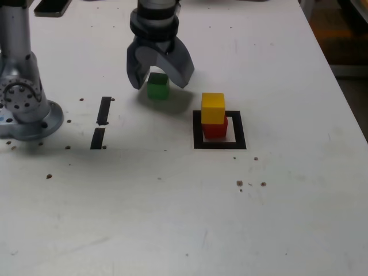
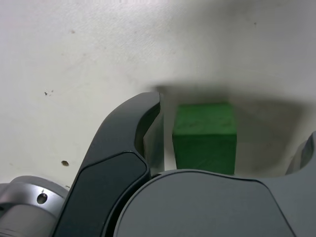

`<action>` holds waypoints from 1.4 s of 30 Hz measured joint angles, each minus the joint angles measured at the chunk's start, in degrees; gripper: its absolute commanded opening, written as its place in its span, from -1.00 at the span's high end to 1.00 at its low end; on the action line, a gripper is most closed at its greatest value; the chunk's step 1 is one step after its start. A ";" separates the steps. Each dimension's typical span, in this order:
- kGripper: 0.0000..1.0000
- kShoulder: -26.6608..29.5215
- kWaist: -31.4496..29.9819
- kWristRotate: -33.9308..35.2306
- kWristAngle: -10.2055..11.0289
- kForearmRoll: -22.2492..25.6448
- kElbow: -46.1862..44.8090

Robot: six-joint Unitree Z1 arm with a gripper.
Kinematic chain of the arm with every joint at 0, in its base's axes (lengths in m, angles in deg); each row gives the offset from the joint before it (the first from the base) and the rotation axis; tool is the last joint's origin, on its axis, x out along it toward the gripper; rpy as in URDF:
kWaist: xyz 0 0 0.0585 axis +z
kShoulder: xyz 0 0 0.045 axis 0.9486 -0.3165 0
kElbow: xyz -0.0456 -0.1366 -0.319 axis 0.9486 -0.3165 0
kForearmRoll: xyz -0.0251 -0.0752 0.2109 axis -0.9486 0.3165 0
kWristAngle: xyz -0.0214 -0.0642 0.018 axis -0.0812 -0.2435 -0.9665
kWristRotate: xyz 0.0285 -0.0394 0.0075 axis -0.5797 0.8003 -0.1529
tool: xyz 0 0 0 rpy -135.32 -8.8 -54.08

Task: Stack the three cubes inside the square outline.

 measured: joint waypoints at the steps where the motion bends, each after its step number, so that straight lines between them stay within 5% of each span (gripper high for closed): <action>1: -0.86 -0.24 0.04 -0.03 -0.07 -0.03 0.04; 4: -0.65 -1.10 0.14 -0.12 -0.48 -0.47 0.09; 13: 0.60 -2.27 0.23 0.17 -1.21 -3.42 0.12; 17: 0.93 -2.33 0.24 0.03 -1.32 -4.55 0.11; 27: 1.00 0.90 0.23 0.07 -1.38 -0.78 1.05; 42: 1.00 7.54 -10.86 12.88 -2.01 25.95 22.19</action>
